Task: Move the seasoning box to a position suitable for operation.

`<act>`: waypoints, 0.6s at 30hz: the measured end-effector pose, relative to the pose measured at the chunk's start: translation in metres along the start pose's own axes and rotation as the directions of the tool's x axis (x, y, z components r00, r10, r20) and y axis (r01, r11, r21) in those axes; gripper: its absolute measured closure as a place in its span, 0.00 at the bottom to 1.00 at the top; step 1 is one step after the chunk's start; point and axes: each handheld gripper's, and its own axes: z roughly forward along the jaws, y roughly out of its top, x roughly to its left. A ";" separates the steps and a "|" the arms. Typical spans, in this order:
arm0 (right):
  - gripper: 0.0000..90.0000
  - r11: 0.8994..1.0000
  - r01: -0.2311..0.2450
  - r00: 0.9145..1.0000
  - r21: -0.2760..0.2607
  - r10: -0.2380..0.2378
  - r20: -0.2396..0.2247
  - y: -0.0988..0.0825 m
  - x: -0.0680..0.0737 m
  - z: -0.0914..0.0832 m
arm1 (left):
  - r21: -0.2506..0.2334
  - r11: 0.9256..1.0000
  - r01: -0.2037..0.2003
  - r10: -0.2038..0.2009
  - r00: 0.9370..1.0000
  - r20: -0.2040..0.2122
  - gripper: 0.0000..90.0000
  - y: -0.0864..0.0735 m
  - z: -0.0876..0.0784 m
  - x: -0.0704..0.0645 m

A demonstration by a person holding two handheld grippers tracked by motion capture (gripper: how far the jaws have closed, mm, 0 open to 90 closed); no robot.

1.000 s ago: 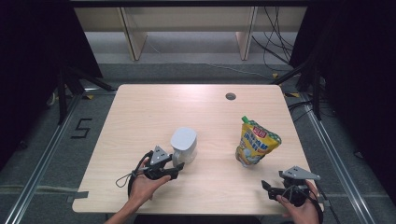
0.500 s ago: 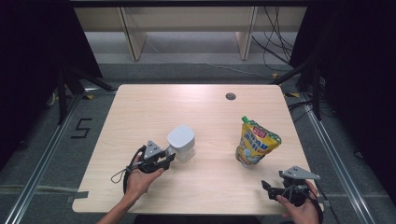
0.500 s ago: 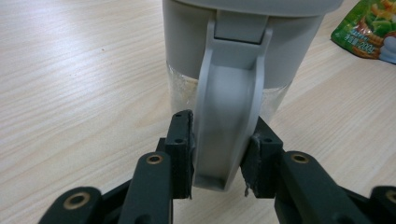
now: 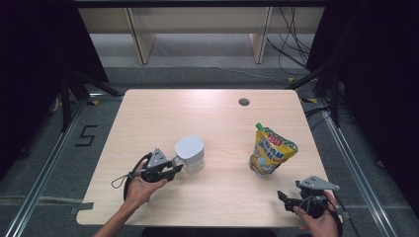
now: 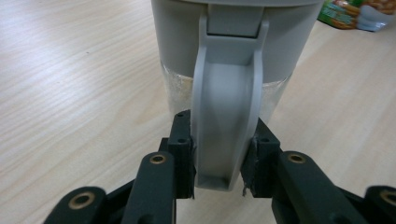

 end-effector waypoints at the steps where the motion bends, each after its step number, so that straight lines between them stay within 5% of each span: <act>1: 0.24 1.000 -0.005 1.000 0.002 0.005 -0.005 0.000 0.000 0.000 | -0.008 1.000 0.009 -0.009 1.000 0.013 0.76 -0.002 -0.001 -0.002; 9: 0.24 1.000 -0.015 1.000 0.011 0.015 -0.017 0.000 0.000 0.001 | -0.018 0.998 -0.063 0.064 0.992 0.104 0.76 -0.008 -0.009 -0.021; 16: 0.24 1.000 -0.013 1.000 0.011 0.013 -0.002 -0.001 0.000 0.000 | -0.035 0.991 -0.127 0.131 0.971 0.202 0.76 -0.010 -0.011 -0.041; 18: 0.24 1.000 -0.002 1.000 0.009 0.002 -0.011 -0.001 0.000 0.001 | -0.038 0.993 -0.113 0.119 0.969 0.218 0.76 -0.010 -0.010 -0.045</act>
